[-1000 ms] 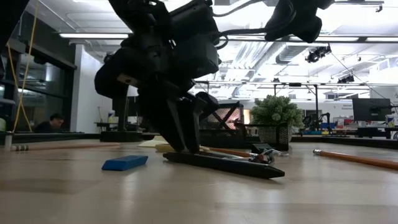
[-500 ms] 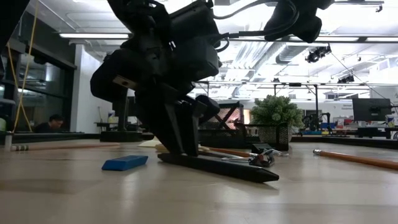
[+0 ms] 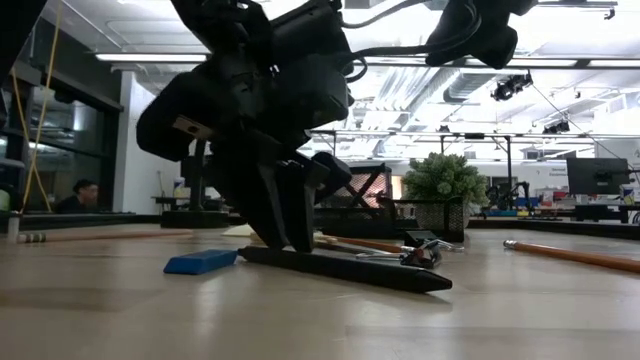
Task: Pick and place office supplies into organizer
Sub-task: Put the pen into the desk organizer
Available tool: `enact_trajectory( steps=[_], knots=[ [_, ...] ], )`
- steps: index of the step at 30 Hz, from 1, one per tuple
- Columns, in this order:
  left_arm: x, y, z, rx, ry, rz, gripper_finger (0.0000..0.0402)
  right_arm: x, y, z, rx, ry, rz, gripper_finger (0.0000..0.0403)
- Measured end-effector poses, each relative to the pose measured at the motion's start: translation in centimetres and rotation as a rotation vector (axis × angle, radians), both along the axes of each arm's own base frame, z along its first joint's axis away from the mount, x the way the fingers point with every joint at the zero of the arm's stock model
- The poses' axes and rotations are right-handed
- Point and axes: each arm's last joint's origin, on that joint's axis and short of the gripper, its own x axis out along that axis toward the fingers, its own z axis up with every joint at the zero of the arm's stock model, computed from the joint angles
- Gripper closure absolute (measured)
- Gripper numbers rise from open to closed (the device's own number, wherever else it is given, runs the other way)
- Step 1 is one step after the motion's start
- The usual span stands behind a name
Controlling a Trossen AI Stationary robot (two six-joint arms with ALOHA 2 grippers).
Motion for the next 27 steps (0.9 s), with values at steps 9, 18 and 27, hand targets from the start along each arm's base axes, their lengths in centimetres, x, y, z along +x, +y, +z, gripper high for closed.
enact_trajectory(
  steps=[9,18,27],
  knots=[
    [1.5,-0.1,2.2,0.016,-0.084,-0.087,0.0277,0.0,0.0,0.0,0.006,-0.001,-0.005,0.0320],
    [0.5,-0.6,1.8,0.084,-0.011,-0.184,0.0277,0.0,0.0,0.0,0.005,-0.001,-0.005,0.0320],
    [0.4,-1.8,1.4,0.111,0.002,-0.217,0.0277,0.0,0.0,0.0,0.000,0.000,-0.001,0.0320]
  ],
)
